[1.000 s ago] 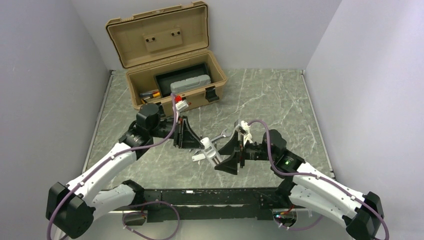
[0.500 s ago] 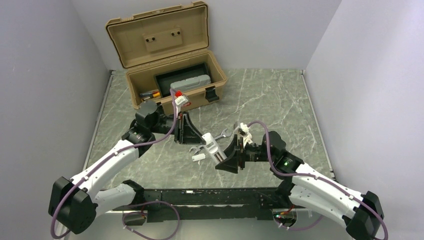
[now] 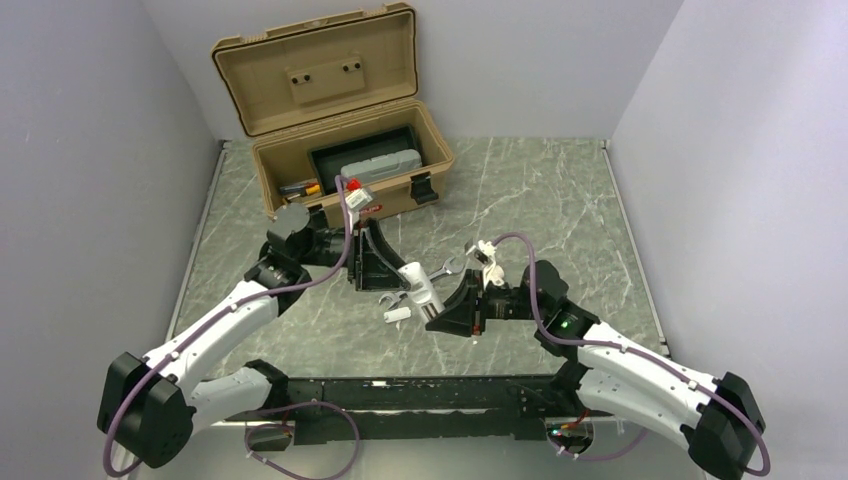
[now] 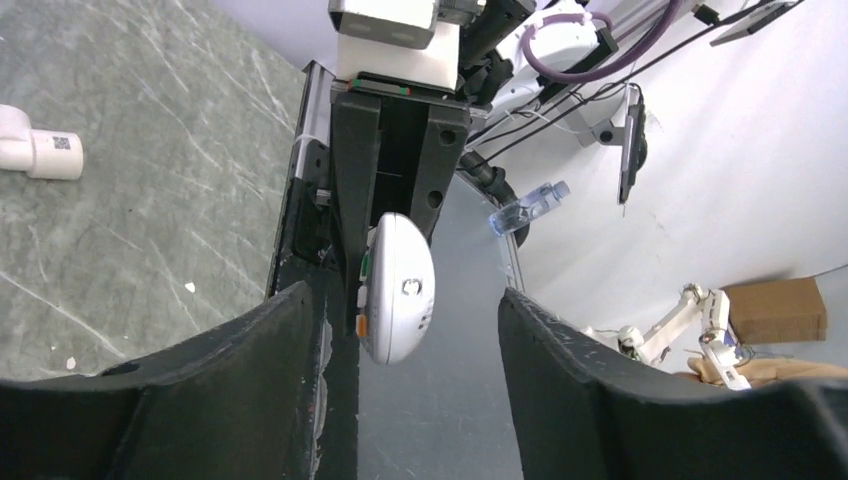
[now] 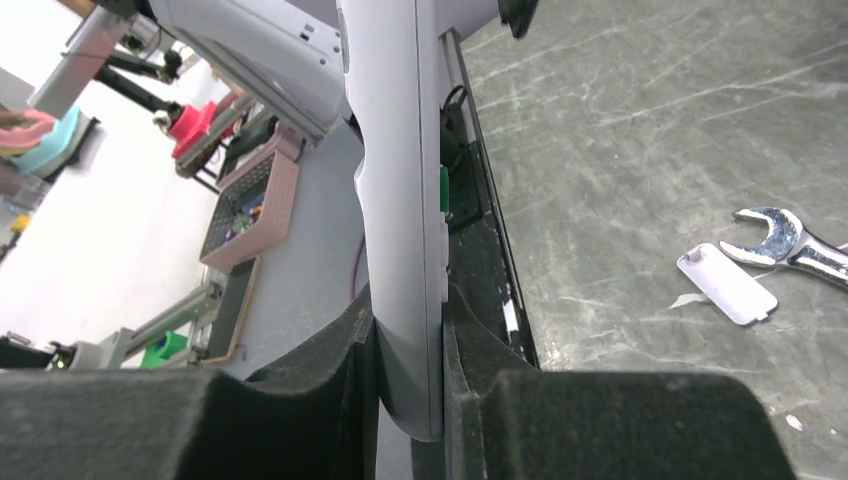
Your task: Load the batteries into the remote control
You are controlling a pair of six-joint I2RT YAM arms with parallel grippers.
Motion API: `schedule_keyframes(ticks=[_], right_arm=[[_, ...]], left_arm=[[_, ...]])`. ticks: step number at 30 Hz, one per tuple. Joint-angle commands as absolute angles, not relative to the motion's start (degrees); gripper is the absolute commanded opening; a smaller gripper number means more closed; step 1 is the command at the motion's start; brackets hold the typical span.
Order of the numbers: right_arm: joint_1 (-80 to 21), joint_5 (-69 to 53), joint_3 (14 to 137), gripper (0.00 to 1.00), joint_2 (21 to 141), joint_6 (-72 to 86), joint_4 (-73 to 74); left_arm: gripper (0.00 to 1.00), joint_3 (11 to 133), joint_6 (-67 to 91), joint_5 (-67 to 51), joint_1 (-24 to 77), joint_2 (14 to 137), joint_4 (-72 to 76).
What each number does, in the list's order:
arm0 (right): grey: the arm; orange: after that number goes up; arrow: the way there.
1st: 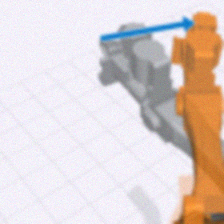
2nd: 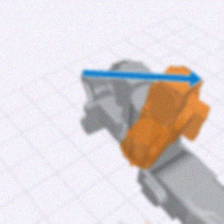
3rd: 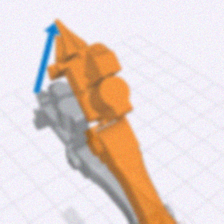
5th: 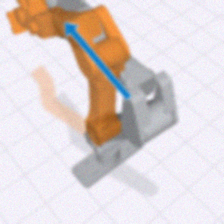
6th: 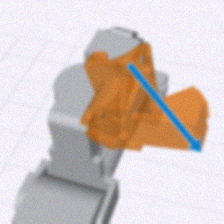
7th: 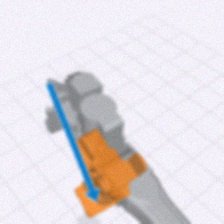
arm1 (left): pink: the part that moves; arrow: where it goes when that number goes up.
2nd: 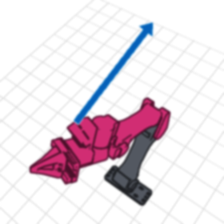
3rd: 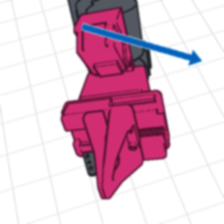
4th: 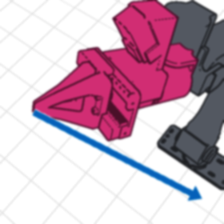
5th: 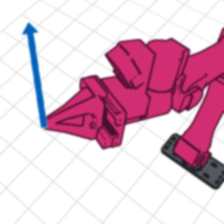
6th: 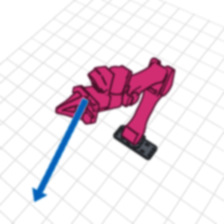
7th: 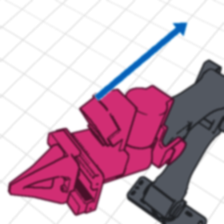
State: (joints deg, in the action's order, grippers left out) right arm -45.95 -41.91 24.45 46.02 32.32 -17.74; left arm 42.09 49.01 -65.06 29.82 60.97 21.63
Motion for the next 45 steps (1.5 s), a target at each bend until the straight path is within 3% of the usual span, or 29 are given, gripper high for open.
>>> schedule_keyframes(ticks=[1,7,12,18,29,35,41,45], right_arm=[[-46.1,-38.9,24.2,0.00,44.6,37.4,-27.5],[-46.1,-36.4,25.1,0.00,45.7,43.7,-31.7],[-46.3,-31.9,25.4,0.00,48.3,49.9,-35.1],[-47.0,-30.0,26.8,0.00,51.2,51.1,-33.8],[-49.2,-29.3,27.7,0.00,54.2,52.4,-37.6],[-49.8,-29.7,27.4,0.00,56.8,53.5,-40.7],[-50.6,-29.7,27.4,0.00,58.3,53.6,-41.8],[-50.7,-29.3,27.5,0.00,58.1,52.9,-40.7]], left_arm=[[0.77,40.6,50.7,-62.2,29.7,59.9,27.7],[0.86,34.8,57.8,-54.7,29.7,58.4,39.8],[0.88,25.4,63.9,-38.2,30.3,52.9,51.8],[0.89,21.7,64.3,-26.7,31.2,49.4,54.2],[0.82,23.1,64.4,-24.3,36.0,55.3,58.7],[0.71,23.3,64.6,-23.4,37.4,57.5,60.4],[0.45,23.5,64.6,-23.7,37.5,58.3,61.0],[0.23,23.4,64.4,-23.9,37.5,58.4,60.7]])
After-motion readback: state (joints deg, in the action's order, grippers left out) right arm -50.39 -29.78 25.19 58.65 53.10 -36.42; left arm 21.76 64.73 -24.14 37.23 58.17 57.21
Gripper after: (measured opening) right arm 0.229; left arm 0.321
